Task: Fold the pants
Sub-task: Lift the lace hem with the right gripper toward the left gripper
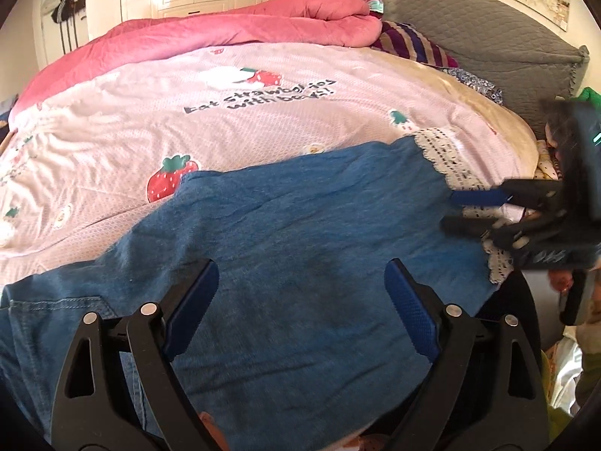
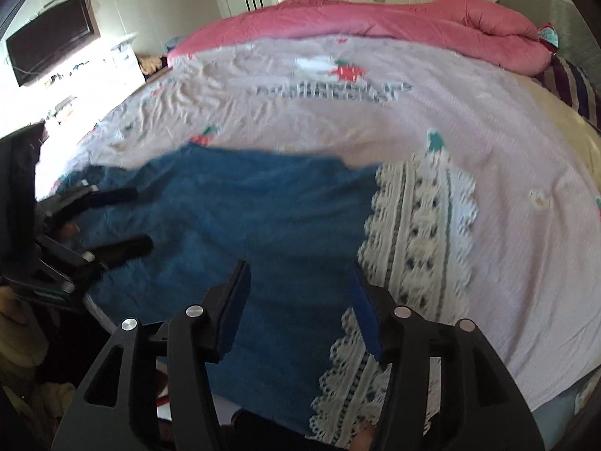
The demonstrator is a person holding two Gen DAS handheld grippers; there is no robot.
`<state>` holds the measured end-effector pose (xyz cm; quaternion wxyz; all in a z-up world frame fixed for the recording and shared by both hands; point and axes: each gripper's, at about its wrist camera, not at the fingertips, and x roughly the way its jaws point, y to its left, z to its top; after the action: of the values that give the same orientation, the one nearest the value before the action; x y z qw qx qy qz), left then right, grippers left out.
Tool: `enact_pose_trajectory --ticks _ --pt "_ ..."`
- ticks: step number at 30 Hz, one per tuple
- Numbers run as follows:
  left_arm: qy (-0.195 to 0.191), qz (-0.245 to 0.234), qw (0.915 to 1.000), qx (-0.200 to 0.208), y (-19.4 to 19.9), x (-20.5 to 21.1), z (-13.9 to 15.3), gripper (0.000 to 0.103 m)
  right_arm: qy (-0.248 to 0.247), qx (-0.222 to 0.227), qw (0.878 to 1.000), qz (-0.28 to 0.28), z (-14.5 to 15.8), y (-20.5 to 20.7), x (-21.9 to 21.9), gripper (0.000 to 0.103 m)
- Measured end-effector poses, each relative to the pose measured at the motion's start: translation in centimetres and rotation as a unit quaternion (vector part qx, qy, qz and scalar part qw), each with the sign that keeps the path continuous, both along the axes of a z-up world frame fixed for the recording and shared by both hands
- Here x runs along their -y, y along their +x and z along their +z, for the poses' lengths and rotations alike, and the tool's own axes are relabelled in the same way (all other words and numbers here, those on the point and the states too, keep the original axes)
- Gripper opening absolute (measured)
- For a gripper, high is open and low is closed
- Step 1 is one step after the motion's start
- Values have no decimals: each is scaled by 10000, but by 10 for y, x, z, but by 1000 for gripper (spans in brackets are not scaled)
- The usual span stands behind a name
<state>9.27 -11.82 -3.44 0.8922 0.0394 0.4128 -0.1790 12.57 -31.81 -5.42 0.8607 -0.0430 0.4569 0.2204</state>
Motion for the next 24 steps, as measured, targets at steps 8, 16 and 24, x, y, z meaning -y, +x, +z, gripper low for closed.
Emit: enact_pose_trajectory --ticks 8,16,24 --pt "7 -91 9999 70 -18 11 11 88 528 179 9984 -31 15 -9 17 58" --pt "-58 -773 9970 23 -47 70 3 92 913 192 9949 -395 45 16 69 71" --pt "328 -1733 9842 133 -70 144 -15 92 971 -303 9940 -406 25 69 73 71"
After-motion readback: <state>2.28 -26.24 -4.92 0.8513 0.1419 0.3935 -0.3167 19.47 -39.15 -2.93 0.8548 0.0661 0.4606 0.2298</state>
